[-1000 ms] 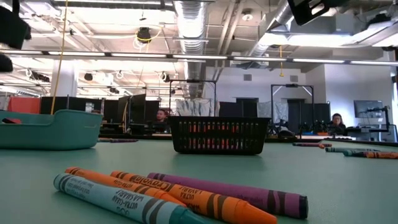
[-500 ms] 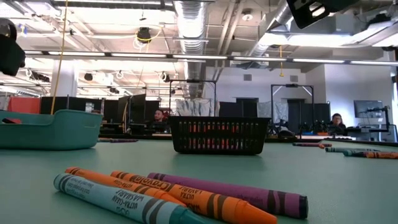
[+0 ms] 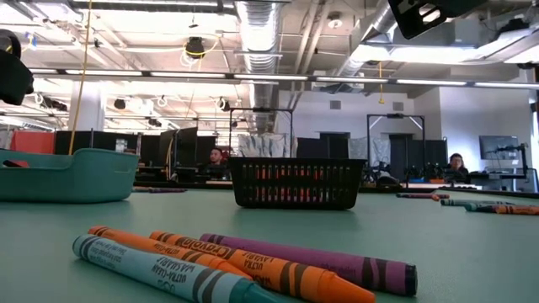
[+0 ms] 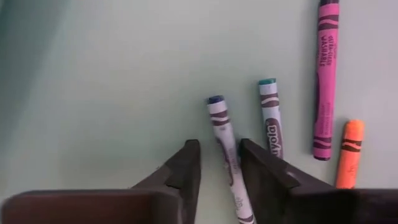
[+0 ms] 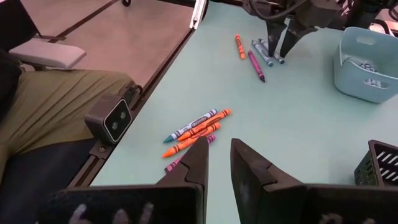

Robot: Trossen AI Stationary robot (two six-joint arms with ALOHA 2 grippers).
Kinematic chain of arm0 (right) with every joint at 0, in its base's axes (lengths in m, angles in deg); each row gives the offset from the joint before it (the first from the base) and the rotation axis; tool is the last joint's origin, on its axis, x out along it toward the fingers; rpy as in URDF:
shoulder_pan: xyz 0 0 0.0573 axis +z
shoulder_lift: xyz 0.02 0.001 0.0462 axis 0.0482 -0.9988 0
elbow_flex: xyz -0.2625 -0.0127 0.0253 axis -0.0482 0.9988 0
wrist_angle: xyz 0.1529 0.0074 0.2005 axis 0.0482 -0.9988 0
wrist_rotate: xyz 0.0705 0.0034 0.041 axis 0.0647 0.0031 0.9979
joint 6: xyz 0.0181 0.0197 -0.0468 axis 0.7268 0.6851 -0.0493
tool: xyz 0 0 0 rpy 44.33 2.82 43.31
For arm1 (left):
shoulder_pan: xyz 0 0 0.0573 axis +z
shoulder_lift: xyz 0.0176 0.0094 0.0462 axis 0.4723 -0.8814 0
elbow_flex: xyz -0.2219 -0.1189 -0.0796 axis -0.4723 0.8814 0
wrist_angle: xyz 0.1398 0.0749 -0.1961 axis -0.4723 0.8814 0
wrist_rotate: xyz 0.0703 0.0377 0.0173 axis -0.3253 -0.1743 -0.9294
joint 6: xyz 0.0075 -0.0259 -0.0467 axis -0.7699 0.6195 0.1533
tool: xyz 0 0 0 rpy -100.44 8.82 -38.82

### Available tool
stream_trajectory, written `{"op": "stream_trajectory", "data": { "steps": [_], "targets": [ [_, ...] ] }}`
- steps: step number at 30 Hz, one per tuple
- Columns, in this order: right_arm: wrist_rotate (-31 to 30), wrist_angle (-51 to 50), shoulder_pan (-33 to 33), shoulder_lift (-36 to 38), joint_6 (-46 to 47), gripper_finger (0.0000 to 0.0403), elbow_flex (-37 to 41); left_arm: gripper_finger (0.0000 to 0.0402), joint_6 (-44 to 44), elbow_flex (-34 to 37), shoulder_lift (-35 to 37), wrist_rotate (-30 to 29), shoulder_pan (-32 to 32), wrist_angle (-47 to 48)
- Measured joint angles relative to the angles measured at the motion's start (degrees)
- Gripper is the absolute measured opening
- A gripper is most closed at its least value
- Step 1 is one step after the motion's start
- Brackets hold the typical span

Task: Sort crayons
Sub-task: Put the blue crayon into the light blue bin

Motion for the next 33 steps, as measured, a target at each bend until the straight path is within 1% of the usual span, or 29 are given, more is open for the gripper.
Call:
{"op": "stream_trajectory", "data": {
  "steps": [5, 7, 11, 16, 20, 23, 26, 30, 33],
  "targets": [
    [0.0, 0.0, 0.0, 0.0, 0.0, 0.0063, 0.0, 0.0022, -0.8, 0.0, -0.1, -1.4, 0.0, 0.2],
    [0.0, 0.0, 0.0, 0.0, 0.0, 0.0063, 0.0, 0.0010, -1.6, 0.0, 0.0, -2.1, 0.0, 0.2],
    [0.0, 0.0, 0.0, 0.0, 0.0, 0.0063, 0.0, 0.0018, -6.1, -0.9, 1.4, -2.0, 1.2, 1.6],
    [-0.1, 0.0, 0.0, 0.0, 0.0, 0.0063, 0.0, 0.0019, -12.9, -4.5, 6.4, -5.8, 5.1, 7.1],
    [-0.2, 0.0, 0.0, 0.0, 0.0, 0.0063, 0.0, 0.0013, -19.9, -7.2, 10.7, -8.6, 9.5, 14.4],
    [-0.2, 0.0, 0.0, 0.0, 0.0, 0.0063, 0.0, 0.0013, -27.4, -8.3, 13.4, -11.2, 13.4, 19.3],
    [-0.2, -0.3, 0.0, 0.0, 0.0, 0.0063, 0.0, 0.0012, -36.5, -8.3, 14.9, -12.6, 17.8, 21.0],
    [-0.2, -1.2, 0.0, 0.0, 0.0, 0.0063, 0.0, 0.0012, -48.1, -8.3, 14.6, -13.2, 23.3, 22.8],
    [-0.2, -1.5, 0.0, 0.0, 0.0, 0.0063, 0.0, 0.0012, -53.0, -8.3, 13.5, -12.7, 26.5, 22.7]
  ]
}}
